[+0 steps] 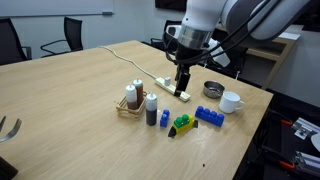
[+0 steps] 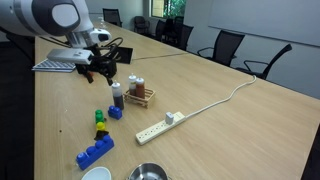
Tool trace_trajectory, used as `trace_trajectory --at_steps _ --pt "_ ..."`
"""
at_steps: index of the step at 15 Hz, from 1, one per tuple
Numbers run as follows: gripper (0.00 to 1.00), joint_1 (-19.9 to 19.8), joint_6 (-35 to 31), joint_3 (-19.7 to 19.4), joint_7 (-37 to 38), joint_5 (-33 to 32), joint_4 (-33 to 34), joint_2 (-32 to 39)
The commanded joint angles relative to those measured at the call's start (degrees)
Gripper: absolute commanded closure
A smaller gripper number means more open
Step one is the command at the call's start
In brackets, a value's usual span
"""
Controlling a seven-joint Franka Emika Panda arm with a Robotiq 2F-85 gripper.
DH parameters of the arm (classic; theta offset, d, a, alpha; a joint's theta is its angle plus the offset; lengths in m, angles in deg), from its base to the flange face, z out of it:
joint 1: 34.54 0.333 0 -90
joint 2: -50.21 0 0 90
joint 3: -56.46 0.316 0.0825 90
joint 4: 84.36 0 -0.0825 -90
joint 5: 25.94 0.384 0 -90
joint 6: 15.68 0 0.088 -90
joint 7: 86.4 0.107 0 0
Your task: Remove the sauce bottle from the table and place it inside the wooden box on the table
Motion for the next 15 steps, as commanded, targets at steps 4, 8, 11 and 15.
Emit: trace_trajectory --at_steps 4,8,11,15 --pt "0.0 3.7 -1.7 -2.6 1.6 -9.2 10.1 10.1" --pt "0.0 4.7 -4.7 -4.6 2.1 -11.2 14.7 15.0" --pt "0.0 4.6 -6.2 -5.6 1.0 -11.2 17.0 18.0" --pt "0.0 4.2 -6.7 -5.9 0.0 -9.8 19.4 21.6"
